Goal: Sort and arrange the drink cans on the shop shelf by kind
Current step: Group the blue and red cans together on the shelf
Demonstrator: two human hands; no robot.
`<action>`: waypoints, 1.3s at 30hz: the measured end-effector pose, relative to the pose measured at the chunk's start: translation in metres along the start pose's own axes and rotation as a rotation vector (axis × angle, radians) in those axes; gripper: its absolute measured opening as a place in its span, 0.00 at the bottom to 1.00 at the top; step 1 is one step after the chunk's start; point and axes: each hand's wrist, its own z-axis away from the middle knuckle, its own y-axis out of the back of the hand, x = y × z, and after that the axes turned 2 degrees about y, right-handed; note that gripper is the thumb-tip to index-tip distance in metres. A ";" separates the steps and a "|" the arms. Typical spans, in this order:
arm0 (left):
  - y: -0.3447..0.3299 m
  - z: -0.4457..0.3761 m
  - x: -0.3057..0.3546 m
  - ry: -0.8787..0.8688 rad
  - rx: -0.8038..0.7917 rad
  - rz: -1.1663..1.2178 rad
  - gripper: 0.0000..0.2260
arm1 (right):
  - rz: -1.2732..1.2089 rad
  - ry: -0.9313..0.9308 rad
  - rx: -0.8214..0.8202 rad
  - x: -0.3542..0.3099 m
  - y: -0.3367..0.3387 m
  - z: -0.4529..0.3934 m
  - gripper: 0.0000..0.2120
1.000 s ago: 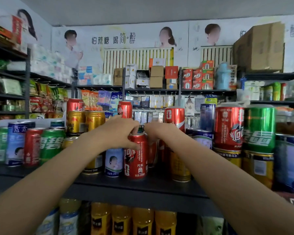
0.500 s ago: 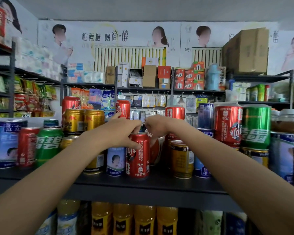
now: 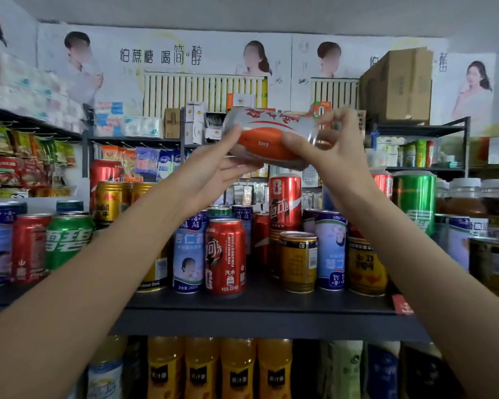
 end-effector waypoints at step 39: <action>0.044 0.011 -0.041 -0.124 -0.140 -1.573 0.13 | 1.146 0.031 -0.823 0.087 -0.053 0.023 0.41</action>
